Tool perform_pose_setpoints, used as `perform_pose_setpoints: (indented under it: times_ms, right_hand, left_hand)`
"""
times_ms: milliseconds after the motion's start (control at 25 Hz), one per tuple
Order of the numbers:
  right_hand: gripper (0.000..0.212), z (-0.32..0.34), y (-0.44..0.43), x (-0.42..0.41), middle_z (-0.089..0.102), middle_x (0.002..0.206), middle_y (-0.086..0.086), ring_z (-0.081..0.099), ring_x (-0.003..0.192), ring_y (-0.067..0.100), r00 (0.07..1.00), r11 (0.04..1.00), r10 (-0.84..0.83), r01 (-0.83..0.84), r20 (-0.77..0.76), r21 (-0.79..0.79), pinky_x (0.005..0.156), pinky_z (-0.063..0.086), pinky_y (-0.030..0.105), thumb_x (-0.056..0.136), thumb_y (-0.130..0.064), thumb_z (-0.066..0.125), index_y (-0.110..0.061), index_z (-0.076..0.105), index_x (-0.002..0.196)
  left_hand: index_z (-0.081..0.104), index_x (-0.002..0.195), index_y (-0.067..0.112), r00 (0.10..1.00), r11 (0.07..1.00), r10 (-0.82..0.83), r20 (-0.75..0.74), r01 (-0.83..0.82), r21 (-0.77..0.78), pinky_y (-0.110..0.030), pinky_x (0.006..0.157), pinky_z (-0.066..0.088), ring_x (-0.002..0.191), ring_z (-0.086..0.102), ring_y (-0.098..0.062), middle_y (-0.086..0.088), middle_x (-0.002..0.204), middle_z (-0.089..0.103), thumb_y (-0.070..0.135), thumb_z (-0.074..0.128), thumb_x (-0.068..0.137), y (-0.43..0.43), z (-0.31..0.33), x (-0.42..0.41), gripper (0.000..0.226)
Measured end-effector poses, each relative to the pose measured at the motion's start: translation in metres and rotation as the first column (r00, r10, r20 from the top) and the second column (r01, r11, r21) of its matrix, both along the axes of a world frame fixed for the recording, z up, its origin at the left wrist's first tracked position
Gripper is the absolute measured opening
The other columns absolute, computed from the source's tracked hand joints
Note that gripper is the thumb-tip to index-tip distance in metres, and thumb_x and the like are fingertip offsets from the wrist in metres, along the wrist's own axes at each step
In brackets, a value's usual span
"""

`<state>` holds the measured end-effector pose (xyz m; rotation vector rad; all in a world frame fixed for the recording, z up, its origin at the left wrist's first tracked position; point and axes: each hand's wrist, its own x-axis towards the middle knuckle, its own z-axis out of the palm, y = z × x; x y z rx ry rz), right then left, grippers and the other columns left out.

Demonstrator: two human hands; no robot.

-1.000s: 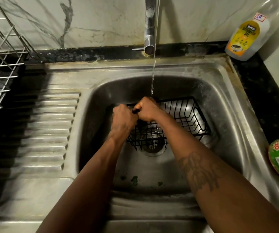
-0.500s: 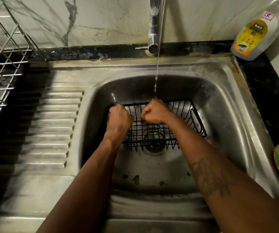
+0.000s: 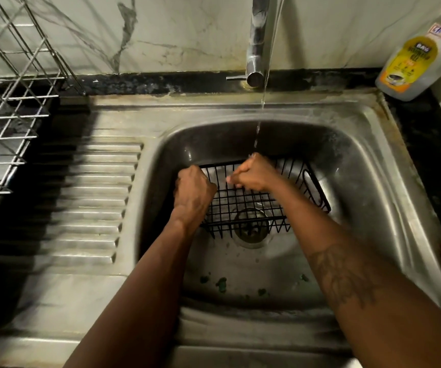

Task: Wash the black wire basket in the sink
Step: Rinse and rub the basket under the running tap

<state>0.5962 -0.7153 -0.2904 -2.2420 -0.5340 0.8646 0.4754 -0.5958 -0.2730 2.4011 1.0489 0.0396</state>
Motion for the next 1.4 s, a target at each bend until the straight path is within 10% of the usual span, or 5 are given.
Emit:
perform_pose_setpoints:
  times_ms: [480, 880, 1040, 1240, 1400]
  right_hand:
    - [0.03, -0.016, -0.055, 0.034, 0.076, 0.082, 0.004, 0.073, 0.072, 0.013, 0.948, 0.943, -0.289, 0.306, 0.132, -0.129, 0.061, 0.059, 0.028, 0.076, -0.039, 0.083, -0.013, 0.076, 0.088]
    - [0.02, -0.032, -0.013, -0.003, 0.075, 0.107, 0.01, 0.068, 0.11, 0.022, 0.641, 0.629, -0.205, 0.665, -0.74, 0.402, 0.095, 0.055, 0.032, 0.093, 0.005, 0.056, -0.003, 0.071, 0.104]
    - [0.026, -0.027, -0.019, -0.019, 0.075, 0.109, 0.015, 0.072, 0.107, 0.028, 0.673, 0.918, -0.069, 0.332, -0.737, 0.218, 0.094, 0.057, 0.042, 0.094, 0.008, 0.055, -0.002, 0.07, 0.112]
    - [0.022, -0.022, -0.005, -0.004, 0.066, 0.126, 0.023, 0.072, 0.096, 0.023, 0.631, 0.678, -0.264, 0.659, -0.729, 0.325, 0.09, 0.058, 0.039, 0.101, -0.005, 0.045, -0.001, 0.065, 0.111]
    - [0.022, -0.027, -0.012, -0.021, 0.075, 0.111, 0.016, 0.074, 0.098, 0.024, 0.708, 0.882, -0.181, 0.424, -0.682, 0.206, 0.089, 0.06, 0.042, 0.098, 0.002, 0.051, -0.001, 0.066, 0.115]
  left_hand:
    - [0.05, 0.06, 0.018, 0.998, 0.996, -0.023, -0.054, 0.028, 0.084, -0.017, 0.036, 0.026, 0.044, 0.042, -0.004, 0.005, 0.057, 0.051, 0.008, 0.061, 0.085, -0.004, -0.007, 0.008, 0.028]
    - [0.061, 0.106, 0.009, 0.966, 0.997, 0.077, 0.245, -0.077, -0.012, -0.031, 0.061, 0.043, 0.07, 0.057, -0.018, -0.008, 0.086, 0.062, 0.025, 0.048, 0.102, -0.027, -0.005, 0.012, 0.022]
    - [0.061, 0.106, 0.008, 0.954, 0.994, 0.111, 0.279, -0.106, -0.034, -0.023, 0.053, 0.035, 0.059, 0.051, -0.014, -0.005, 0.08, 0.058, 0.031, 0.041, 0.106, -0.028, -0.008, 0.013, 0.03]
    - [0.061, 0.1, 0.008, 0.953, 0.996, 0.081, 0.291, -0.087, 0.007, -0.03, 0.058, 0.034, 0.072, 0.065, -0.034, -0.018, 0.086, 0.071, 0.03, 0.04, 0.106, -0.033, -0.011, 0.015, 0.031]
    - [0.061, 0.097, 0.008, 0.948, 0.994, 0.106, 0.302, -0.096, -0.047, -0.029, 0.055, 0.04, 0.066, 0.064, -0.027, -0.012, 0.082, 0.068, 0.032, 0.042, 0.105, -0.03, -0.01, 0.013, 0.031]
